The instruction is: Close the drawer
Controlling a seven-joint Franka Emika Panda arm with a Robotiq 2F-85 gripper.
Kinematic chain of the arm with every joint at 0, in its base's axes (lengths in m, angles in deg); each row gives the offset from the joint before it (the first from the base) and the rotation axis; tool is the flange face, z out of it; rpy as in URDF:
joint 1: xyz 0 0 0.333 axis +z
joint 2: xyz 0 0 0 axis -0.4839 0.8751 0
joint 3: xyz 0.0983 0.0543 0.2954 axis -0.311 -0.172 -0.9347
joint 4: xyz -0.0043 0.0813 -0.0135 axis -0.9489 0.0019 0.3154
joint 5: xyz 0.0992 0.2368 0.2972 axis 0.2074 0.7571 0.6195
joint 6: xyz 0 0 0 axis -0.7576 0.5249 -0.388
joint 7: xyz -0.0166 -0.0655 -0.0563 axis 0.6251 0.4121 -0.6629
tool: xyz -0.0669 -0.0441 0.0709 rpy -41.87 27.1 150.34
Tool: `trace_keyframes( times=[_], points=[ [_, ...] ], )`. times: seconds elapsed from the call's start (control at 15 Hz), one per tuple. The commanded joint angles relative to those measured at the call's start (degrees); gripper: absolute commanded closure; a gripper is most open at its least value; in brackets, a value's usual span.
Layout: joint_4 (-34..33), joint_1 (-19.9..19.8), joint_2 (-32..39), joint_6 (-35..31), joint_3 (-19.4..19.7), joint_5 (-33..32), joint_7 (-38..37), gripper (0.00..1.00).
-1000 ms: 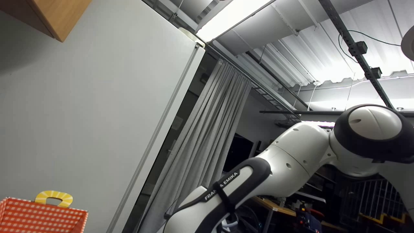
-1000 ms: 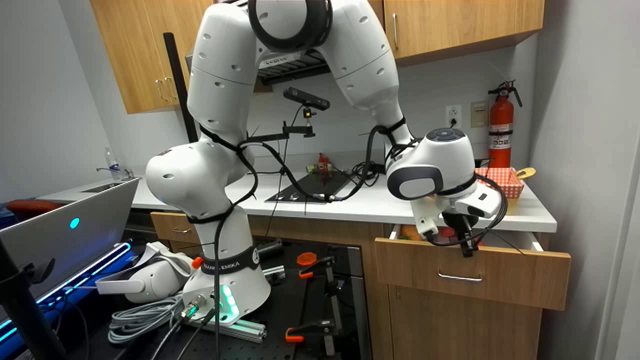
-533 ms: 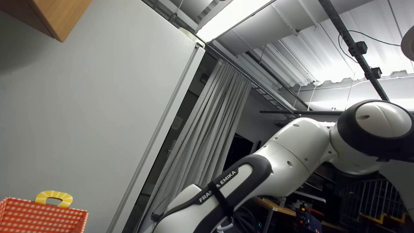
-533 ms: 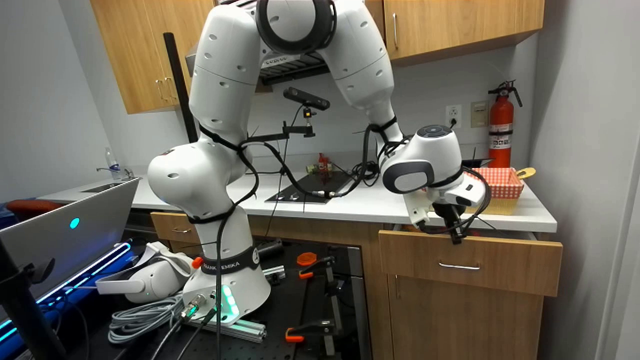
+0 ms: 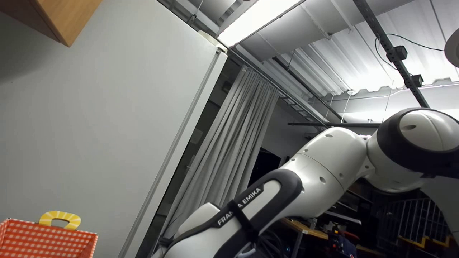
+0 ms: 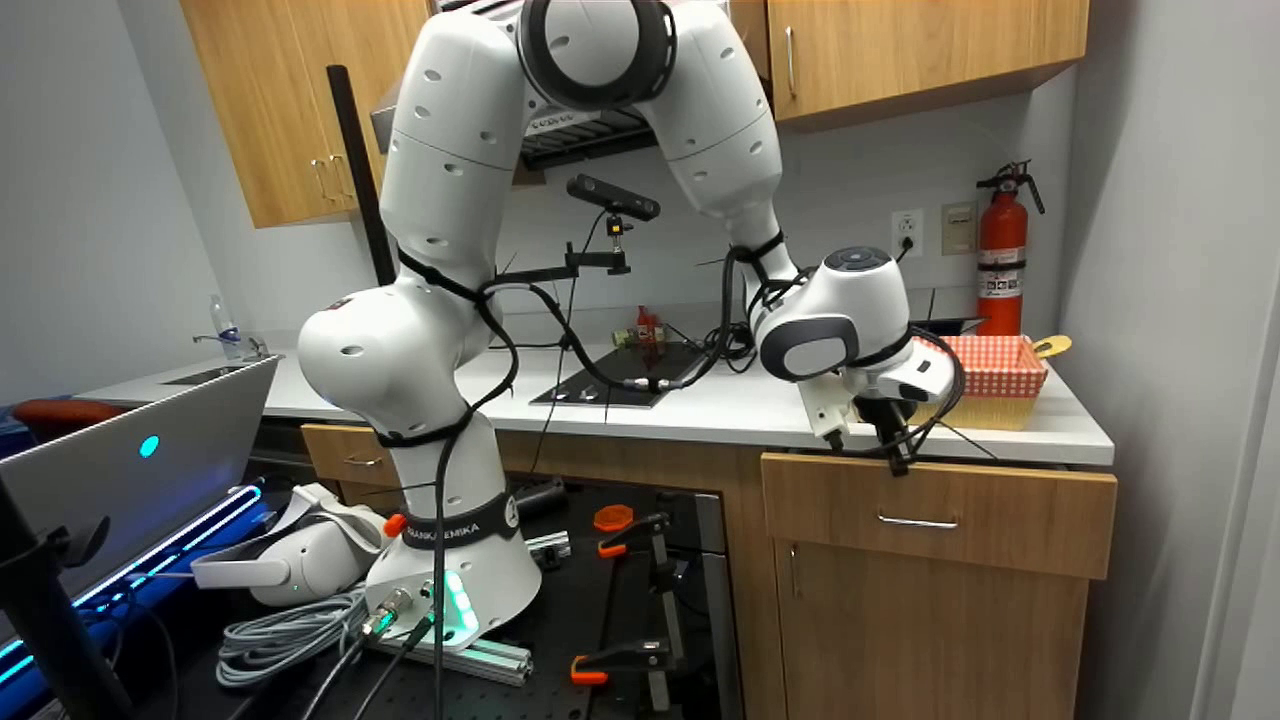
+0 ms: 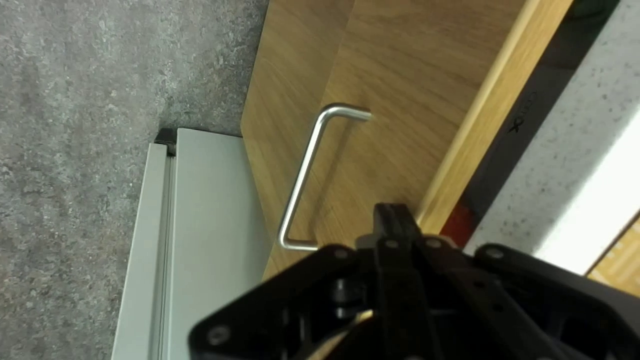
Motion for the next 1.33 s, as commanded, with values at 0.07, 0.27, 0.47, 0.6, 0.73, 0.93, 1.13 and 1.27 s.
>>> trace_keyframes(
  times=[0.07, 0.27, 0.47, 0.6, 0.73, 0.93, 1.13, 1.27],
  points=[
    [-0.6, 1.0, 0.7, -2.0, -0.8, 1.3, -0.7, 1.00],
    [-0.6, 1.1, 0.7, -2.0, -0.9, 1.4, -0.8, 1.00],
    [-1.0, 0.9, 0.9, -1.8, -1.1, 1.4, -0.8, 1.00],
    [-1.3, 0.0, 1.3, -1.4, -2.1, 2.0, -0.7, 1.00],
    [-1.9, -1.9, 1.8, -0.2, -4.5, 2.8, -0.5, 1.00],
    [-2.3, -3.2, 2.5, -0.1, -6.5, 3.8, -0.4, 1.00],
    [-2.6, -4.3, 2.7, 0.2, -7.7, 4.6, -0.2, 1.00],
    [-2.7, -5.5, 2.9, 0.4, -8.7, 4.8, 0.0, 1.00]
  ],
)
